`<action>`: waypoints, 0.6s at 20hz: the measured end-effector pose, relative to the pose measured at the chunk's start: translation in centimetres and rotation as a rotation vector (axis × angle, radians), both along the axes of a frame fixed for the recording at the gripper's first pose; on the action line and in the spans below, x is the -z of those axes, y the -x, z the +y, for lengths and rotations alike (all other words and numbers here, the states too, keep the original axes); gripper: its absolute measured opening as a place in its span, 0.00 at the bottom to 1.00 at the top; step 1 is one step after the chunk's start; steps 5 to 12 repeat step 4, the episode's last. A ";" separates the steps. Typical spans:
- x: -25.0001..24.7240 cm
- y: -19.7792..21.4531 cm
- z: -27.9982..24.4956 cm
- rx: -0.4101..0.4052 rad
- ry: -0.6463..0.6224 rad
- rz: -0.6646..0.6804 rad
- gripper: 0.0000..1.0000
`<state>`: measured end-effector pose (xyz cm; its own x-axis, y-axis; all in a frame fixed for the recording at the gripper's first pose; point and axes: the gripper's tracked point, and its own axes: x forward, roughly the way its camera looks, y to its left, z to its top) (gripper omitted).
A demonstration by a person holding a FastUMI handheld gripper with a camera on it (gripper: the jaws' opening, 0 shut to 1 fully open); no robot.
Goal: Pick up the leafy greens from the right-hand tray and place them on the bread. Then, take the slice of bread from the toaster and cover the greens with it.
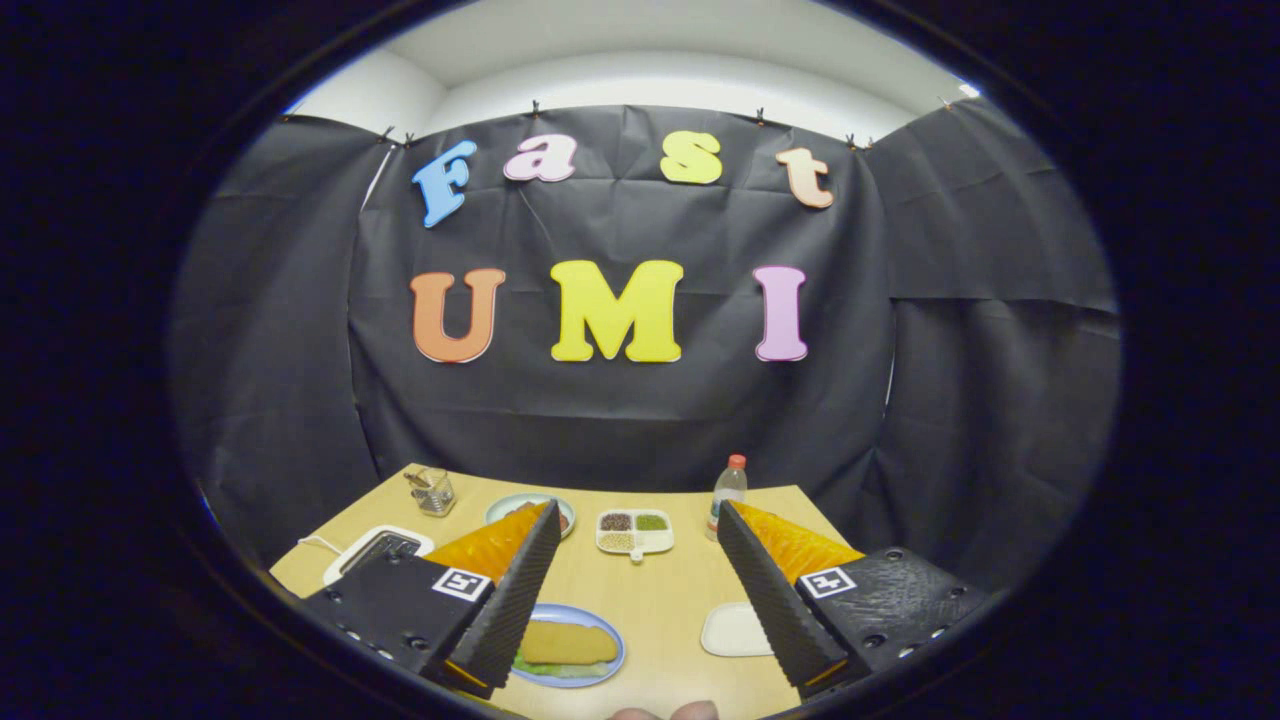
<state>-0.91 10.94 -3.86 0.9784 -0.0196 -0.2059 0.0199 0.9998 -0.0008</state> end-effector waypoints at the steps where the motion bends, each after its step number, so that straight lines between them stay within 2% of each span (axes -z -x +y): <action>1: 0.0 0.2 0.0 0.003 0.000 -0.002 0.96; 12: -0.1 0.7 0.4 0.006 -0.021 0.001 0.96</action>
